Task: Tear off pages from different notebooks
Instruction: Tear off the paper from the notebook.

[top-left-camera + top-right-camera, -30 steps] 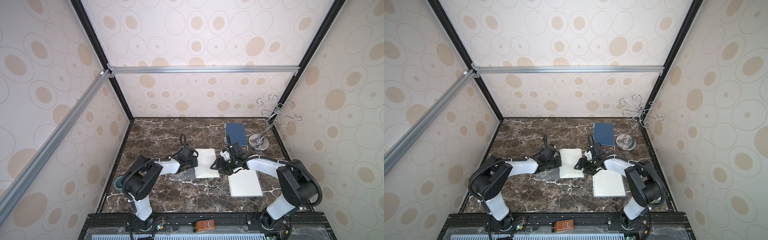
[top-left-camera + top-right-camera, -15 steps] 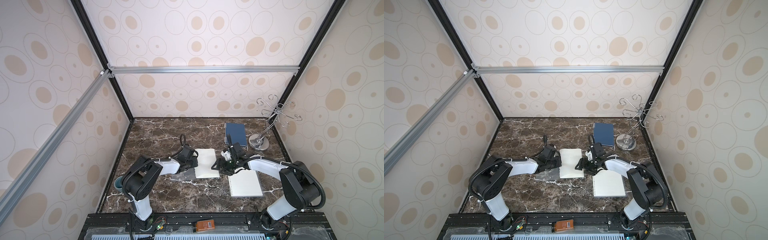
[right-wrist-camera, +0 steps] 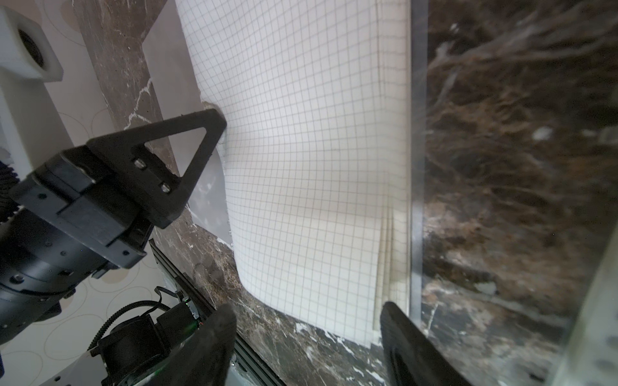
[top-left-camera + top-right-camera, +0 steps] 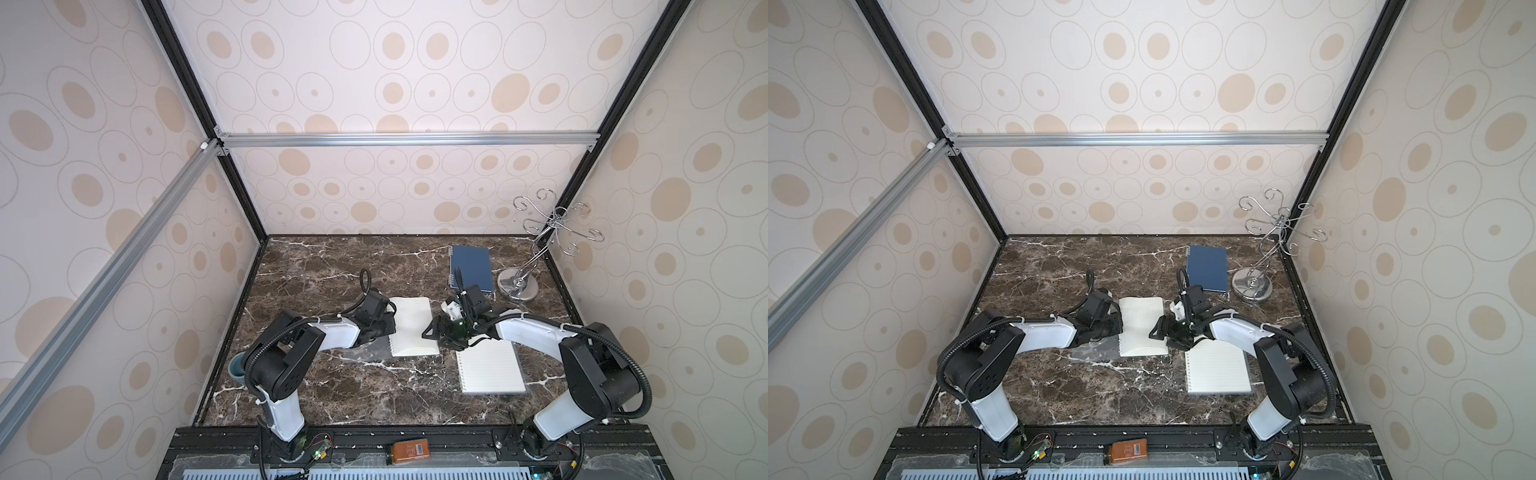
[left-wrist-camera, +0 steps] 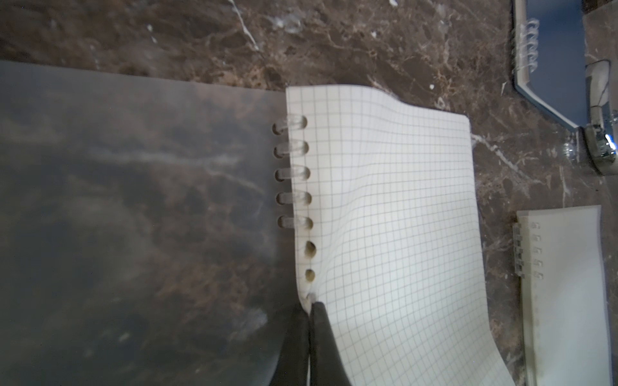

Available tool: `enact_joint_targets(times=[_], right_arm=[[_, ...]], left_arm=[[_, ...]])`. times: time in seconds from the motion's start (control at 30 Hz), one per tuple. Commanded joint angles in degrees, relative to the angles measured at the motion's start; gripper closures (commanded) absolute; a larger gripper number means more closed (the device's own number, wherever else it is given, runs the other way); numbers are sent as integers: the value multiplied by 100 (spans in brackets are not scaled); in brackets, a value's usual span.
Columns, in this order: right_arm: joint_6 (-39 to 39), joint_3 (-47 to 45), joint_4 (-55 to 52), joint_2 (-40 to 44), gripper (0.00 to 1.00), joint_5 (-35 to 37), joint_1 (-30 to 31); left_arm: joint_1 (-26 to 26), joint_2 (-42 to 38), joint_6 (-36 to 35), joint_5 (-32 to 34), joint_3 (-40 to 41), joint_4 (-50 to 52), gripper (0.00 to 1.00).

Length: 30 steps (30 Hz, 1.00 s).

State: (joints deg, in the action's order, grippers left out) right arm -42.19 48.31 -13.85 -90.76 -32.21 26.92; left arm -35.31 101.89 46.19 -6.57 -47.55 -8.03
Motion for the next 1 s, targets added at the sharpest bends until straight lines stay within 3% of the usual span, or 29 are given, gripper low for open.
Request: enact_joint_targets(times=[0.0, 0.97], right_arm=[[-58, 29, 42, 6, 29, -75, -23], [-67, -98, 119, -161, 30, 0, -24]], left_arm=[[-80, 301, -73, -115, 307, 1083, 100], [-80, 268, -82, -117, 316, 1113, 100]])
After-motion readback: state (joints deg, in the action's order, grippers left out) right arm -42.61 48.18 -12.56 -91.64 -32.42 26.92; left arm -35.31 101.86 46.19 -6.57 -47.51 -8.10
